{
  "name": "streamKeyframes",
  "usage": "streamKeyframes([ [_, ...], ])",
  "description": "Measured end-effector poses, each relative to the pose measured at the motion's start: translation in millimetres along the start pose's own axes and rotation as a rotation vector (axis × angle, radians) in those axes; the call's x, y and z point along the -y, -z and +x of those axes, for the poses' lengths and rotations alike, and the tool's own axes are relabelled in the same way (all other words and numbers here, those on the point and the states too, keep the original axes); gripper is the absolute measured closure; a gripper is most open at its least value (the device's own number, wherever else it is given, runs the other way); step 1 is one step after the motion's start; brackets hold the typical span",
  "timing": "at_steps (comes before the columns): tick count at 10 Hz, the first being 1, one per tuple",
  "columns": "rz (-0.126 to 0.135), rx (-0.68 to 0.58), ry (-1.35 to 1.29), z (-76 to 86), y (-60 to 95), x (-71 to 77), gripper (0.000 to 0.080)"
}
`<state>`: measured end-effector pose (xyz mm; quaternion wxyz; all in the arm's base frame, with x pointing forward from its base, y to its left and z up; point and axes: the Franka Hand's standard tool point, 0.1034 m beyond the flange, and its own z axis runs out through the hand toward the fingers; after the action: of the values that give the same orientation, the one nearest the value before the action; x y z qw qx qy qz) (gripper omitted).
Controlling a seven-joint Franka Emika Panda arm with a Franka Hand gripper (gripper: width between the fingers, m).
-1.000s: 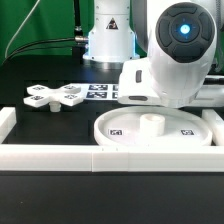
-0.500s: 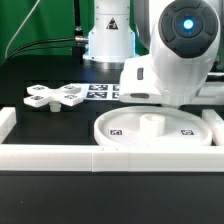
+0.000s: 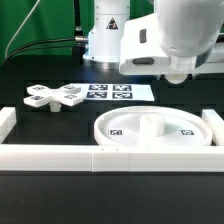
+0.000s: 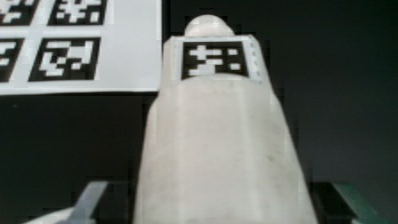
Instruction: Assemble round table
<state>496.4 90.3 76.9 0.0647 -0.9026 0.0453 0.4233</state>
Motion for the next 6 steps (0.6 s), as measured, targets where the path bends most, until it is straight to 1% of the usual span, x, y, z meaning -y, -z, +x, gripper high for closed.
streamKeyframes([
  [1,0.0,0.001,0.0,-0.8,0.2,-0.1,0.0393],
  [2,0.001,-0.063,0.026,10.2,3.6,-0.6,0.0393],
  [3,0.0,-0.169,0.053,19.7,8.1,-3.4,0.0393],
  [4,-0.002,-0.223,0.07,12.9,14.9,-5.1,0.0393],
  [5,0.0,-0.269,0.085,9.3,27.0,-6.5,0.0393],
  [6,0.007,-0.346,0.091,13.3,43.9,-5.4,0.0393],
])
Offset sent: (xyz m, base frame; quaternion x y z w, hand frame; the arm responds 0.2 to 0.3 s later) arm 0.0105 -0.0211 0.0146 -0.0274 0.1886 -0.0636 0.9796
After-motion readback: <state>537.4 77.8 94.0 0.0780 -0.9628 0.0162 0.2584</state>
